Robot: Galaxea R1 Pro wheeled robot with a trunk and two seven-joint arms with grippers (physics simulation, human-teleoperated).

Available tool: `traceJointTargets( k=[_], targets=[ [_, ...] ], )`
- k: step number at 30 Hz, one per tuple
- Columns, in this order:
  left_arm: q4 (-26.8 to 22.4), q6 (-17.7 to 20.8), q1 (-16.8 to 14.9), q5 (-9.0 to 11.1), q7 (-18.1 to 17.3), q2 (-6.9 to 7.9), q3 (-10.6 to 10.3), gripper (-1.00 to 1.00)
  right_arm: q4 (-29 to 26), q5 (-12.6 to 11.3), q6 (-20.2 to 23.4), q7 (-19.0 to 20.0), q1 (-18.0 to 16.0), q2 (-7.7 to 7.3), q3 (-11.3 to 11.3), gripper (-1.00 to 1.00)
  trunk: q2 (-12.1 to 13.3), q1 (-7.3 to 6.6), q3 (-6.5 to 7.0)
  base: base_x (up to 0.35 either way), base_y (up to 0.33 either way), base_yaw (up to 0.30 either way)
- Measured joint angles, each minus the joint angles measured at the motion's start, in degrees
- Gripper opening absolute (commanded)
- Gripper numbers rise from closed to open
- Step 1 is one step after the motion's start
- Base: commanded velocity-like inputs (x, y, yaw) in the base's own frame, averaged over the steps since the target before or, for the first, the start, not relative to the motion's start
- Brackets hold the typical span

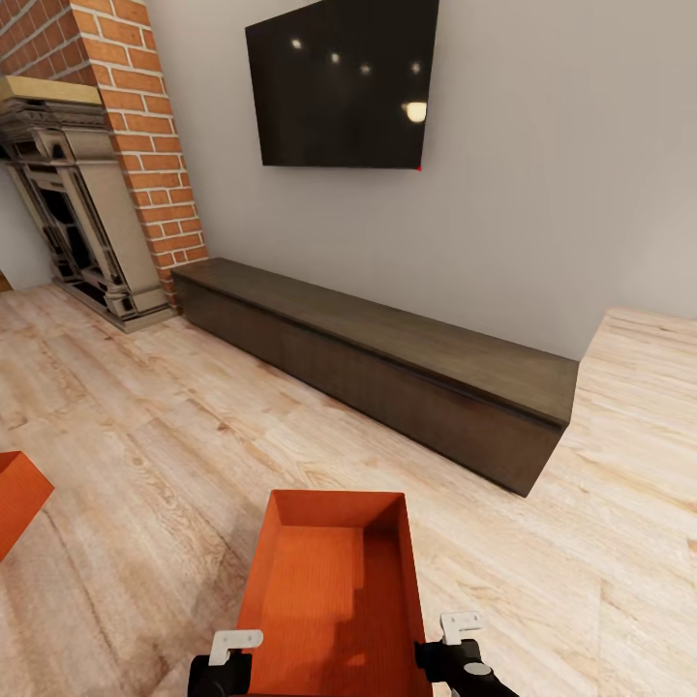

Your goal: Move the two storage containers from the living room to the garage. In the garage, place one container on the floor and stack the other container on top of it (either order is fine).

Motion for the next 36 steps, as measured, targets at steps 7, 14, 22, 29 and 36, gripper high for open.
traceJointTargets(
  k=[7, 14, 22, 29, 36],
  targets=[
    [0.0, 0.0, 0.0, -0.1, 0.0, 0.00, 0.0, -1.00, 0.0, 0.0, 0.0, 0.0, 0.0, 0.00, 0.0, -1.00, 0.0, -0.11, 0.88, 0.000, 0.000, 0.000],
    [0.0, 0.0, 0.0, 0.0, 0.0, 0.00, 0.0, -1.00, 0.0, 0.0, 0.0, 0.0, 0.0, 0.00, 0.0, -1.00, 0.1, -0.18, 1.55, 0.000, 0.000, 0.000],
    [-0.1, 0.0, 0.0, -0.1, 0.0, 0.00, 0.0, -1.00, 0.0, 0.0, 0.0, 0.0, 0.0, 0.00, 0.0, -1.00, 0.1, -0.26, 2.21, 0.000, 0.000, 0.000],
    [-0.1, 0.0, 0.0, -0.1, 0.0, 0.00, 0.0, -1.00, 0.0, 0.0, 0.0, 0.0, 0.0, 0.00, 0.0, -1.00, 0.2, -0.44, 3.76, 0.000, 0.000, 0.000],
    [0.0, 0.0, 0.0, 0.0, 0.0, 0.00, 0.0, -1.00, 0.0, 0.0, 0.0, 0.0, 0.0, 0.00, 0.0, -1.00, 0.7, -0.73, 4.61, 0.000, 0.000, 0.000]
  ],
)
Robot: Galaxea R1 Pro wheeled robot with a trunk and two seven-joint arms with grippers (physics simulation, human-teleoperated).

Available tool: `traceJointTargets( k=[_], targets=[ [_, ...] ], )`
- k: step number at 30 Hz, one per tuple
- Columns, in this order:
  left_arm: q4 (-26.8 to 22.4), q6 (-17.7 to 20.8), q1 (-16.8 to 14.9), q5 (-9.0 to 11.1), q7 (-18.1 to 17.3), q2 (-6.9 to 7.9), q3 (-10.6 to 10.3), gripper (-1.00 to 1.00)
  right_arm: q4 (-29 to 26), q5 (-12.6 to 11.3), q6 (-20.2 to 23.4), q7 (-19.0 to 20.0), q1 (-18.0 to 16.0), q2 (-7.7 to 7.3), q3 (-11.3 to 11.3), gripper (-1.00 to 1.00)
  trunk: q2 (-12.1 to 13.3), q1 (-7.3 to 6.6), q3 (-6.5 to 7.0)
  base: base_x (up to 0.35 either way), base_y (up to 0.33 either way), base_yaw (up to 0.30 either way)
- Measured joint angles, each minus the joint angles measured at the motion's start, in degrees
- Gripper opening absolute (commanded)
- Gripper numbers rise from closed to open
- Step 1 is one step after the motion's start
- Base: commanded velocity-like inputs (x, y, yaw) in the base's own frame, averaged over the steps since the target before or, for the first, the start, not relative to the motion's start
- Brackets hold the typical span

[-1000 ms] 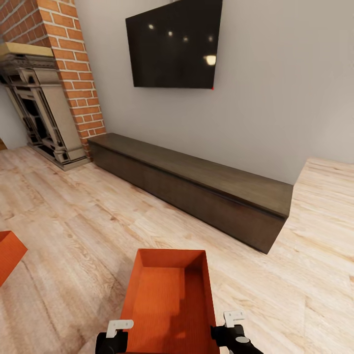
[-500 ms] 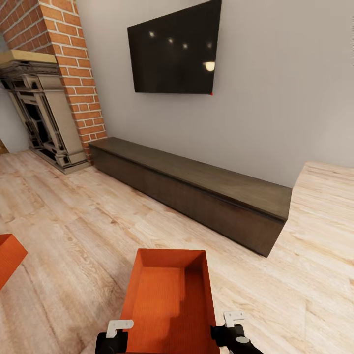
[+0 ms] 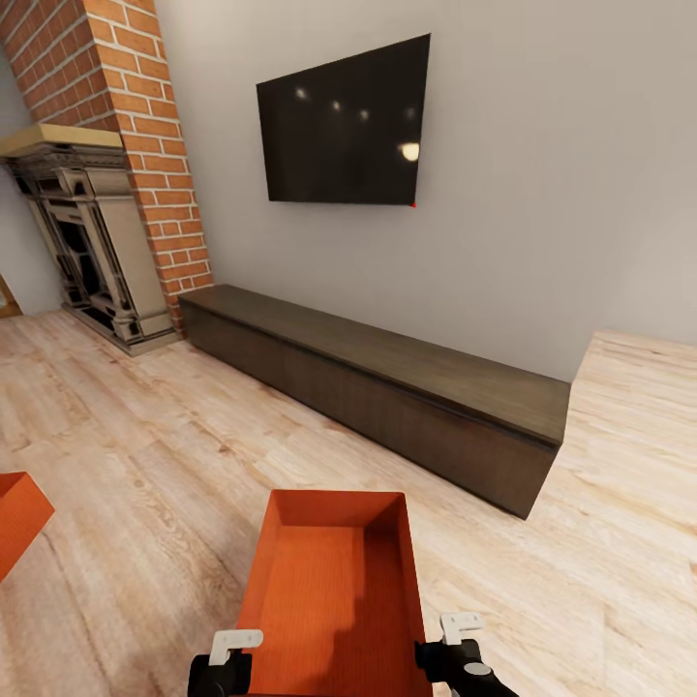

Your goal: Move the two storage containers from the living room to the garage. In the garage, place one container on the floor and stack the other container on top of it (either order is fine).

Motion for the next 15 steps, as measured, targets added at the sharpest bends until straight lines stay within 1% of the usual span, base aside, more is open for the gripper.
traceJointTargets(
  k=[11, 15],
  targets=[
    [0.0, 0.0, 0.0, 0.0, 0.0, 0.00, 0.0, -1.00, 0.0, 0.0, 0.0, 0.0, 0.0, 0.00, 0.0, -1.00, 0.0, 0.00, 0.00, 0.000, 0.000, 0.000],
    [0.0, 0.0, 0.0, 0.0, 0.0, 0.00, 0.0, -1.00, 0.0, 0.0, 0.0, 0.0, 0.0, 0.00, 0.0, -1.00, 1.6, -0.87, 0.72, 0.000, 0.000, 0.000]
  ],
)
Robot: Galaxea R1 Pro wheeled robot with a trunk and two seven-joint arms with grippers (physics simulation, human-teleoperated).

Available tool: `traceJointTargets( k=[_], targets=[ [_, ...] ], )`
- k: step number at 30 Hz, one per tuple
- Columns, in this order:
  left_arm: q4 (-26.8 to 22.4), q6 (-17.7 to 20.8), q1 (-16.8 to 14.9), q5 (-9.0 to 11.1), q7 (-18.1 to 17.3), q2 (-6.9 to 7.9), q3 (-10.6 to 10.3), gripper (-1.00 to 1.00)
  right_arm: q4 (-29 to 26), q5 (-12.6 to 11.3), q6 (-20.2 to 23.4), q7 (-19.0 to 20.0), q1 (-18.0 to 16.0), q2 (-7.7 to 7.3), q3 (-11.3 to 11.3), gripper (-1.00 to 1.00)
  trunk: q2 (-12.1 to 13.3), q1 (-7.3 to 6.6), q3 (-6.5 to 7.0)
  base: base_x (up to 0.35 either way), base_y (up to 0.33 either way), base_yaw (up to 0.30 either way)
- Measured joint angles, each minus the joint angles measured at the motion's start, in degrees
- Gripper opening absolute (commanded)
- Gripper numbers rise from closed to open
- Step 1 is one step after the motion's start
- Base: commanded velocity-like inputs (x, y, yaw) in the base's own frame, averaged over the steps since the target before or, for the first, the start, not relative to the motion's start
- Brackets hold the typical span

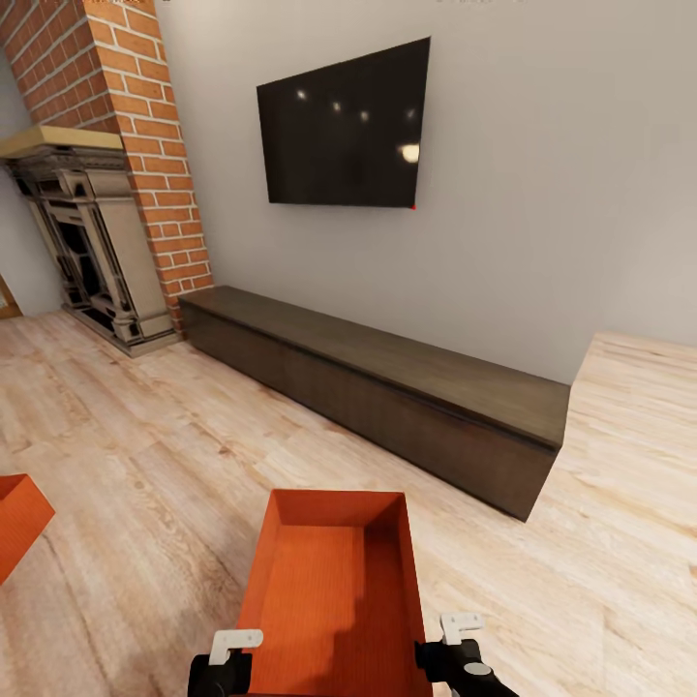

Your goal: Move the two storage containers from the living room to the garage. In the garage, place one container on the floor and stack the other container on top of it (either order is fine).

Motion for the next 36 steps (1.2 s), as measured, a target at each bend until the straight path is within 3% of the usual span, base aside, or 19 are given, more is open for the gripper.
traceJointTargets(
  k=[6, 11, 28, 36],
  targets=[
    [0.0, 0.0, 0.0, 0.0, 0.0, 0.00, 0.0, -1.00, 0.0, 0.0, 0.0, 0.0, 0.0, 0.00, 0.0, -1.00, 2.4, -1.32, 1.08, 0.000, 0.000, 0.000],
    [0.0, 0.0, 0.0, 0.0, 0.0, 0.00, 0.0, -1.00, 0.0, 0.0, 0.0, 0.0, 0.0, 0.00, 0.0, -1.00, 2.4, -1.32, 1.08, 0.000, 0.000, 0.000],
    [0.0, 0.0, 0.0, 0.0, 0.0, 0.00, 0.0, -1.00, 0.0, 0.0, 0.0, 0.0, 0.0, 0.00, 0.0, -1.00, 9.2, -5.05, 4.13, 0.000, 0.000, 0.000],
    [0.0, 0.0, 0.0, 0.0, 0.0, 0.00, 0.0, -1.00, 0.0, 0.0, 0.0, 0.0, 0.0, 0.00, 0.0, -1.00, 9.2, -5.06, 4.13, 0.000, 0.000, 0.000]
  ],
)
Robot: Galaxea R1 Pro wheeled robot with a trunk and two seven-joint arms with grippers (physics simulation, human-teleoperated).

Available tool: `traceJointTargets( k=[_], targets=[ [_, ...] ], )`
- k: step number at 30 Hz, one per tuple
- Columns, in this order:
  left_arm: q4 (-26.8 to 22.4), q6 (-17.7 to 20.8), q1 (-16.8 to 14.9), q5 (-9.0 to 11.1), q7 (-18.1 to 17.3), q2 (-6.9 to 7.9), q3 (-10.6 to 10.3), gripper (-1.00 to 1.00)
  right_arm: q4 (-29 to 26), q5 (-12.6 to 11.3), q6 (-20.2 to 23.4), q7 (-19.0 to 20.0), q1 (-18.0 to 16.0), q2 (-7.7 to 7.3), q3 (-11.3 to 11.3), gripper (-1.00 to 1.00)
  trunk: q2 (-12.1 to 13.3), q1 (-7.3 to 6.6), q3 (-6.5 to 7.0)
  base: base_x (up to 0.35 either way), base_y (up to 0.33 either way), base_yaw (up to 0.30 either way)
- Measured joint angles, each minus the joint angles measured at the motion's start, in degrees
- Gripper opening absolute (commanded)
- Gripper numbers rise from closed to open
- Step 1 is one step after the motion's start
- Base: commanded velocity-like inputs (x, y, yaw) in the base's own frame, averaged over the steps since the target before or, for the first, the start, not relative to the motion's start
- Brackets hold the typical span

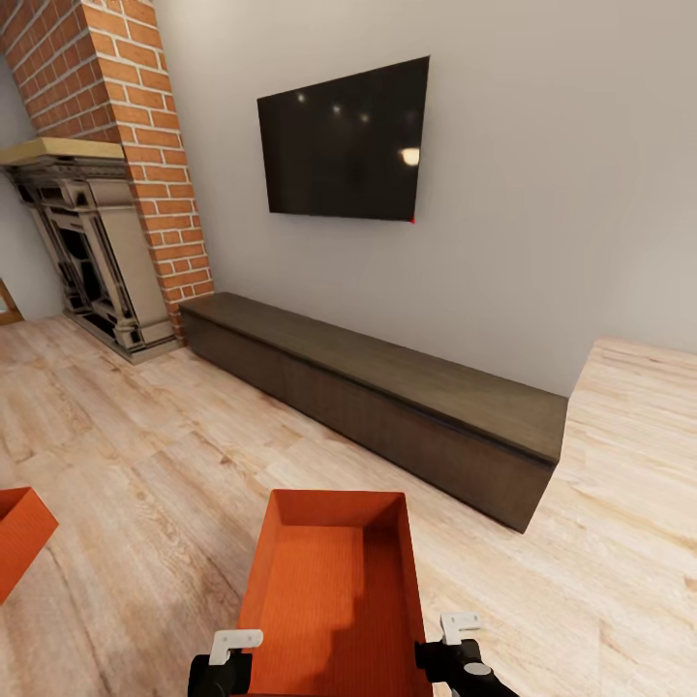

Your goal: Move the two storage containers from the living room to the garage. In the garage, place one container on the floor and stack the other container on top of it (either order is fine).

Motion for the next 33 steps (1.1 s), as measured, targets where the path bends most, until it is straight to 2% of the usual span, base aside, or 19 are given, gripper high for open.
traceJointTargets(
  k=[33],
  targets=[
    [0.0, 0.0, 0.0, -0.1, 0.0, 0.02, 0.0, -1.00, 0.0, 0.0, 0.0, 0.0, 0.0, 0.00, 0.0, -1.00, 12.8, -7.02, 5.74, 0.000, 0.000, 0.000]
  ],
)
